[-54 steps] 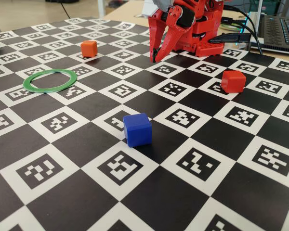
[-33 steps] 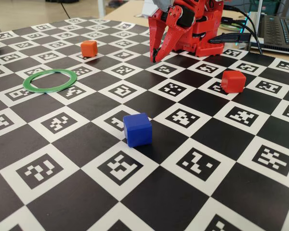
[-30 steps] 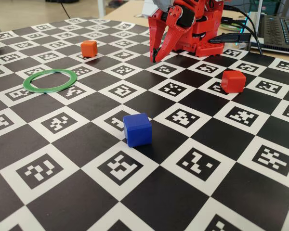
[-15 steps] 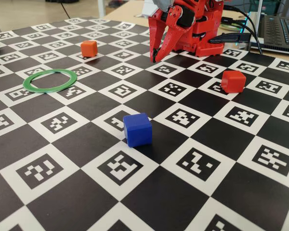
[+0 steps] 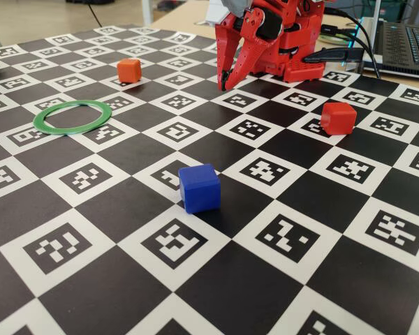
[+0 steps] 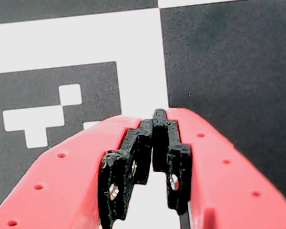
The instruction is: Grab the red cube then put it in the green circle then put the blue cube on top and finally the orange cube on top
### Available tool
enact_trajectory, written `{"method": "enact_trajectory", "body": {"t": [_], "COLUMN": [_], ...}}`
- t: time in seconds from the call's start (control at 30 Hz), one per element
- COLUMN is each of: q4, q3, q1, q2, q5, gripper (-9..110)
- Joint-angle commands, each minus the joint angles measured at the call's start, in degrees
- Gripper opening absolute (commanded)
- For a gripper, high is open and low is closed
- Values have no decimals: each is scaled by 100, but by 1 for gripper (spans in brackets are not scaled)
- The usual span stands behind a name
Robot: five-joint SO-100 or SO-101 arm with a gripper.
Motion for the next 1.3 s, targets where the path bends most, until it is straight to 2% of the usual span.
{"method": "enact_trajectory", "body": {"t": [0.0, 0.2, 0.27, 0.47, 0.77, 1.03, 1.17, 1.27], "q4": [387, 334, 18, -352, 527, 1582, 1854, 2224], "q3": [237, 237, 79, -2048, -5212, -6680, -6952, -7119], "q1": [-79, -79, -70, -229, -598, -1345, -1942, -2461], "q2": [272, 272, 149, -1345, -3797, -5045, -5476, -5774], "q5": [-35, 105, 527, 2988, 6609, 9185, 10248, 11435], "gripper": [-6, -6, -6, -6, -6, 8, 19, 27]}}
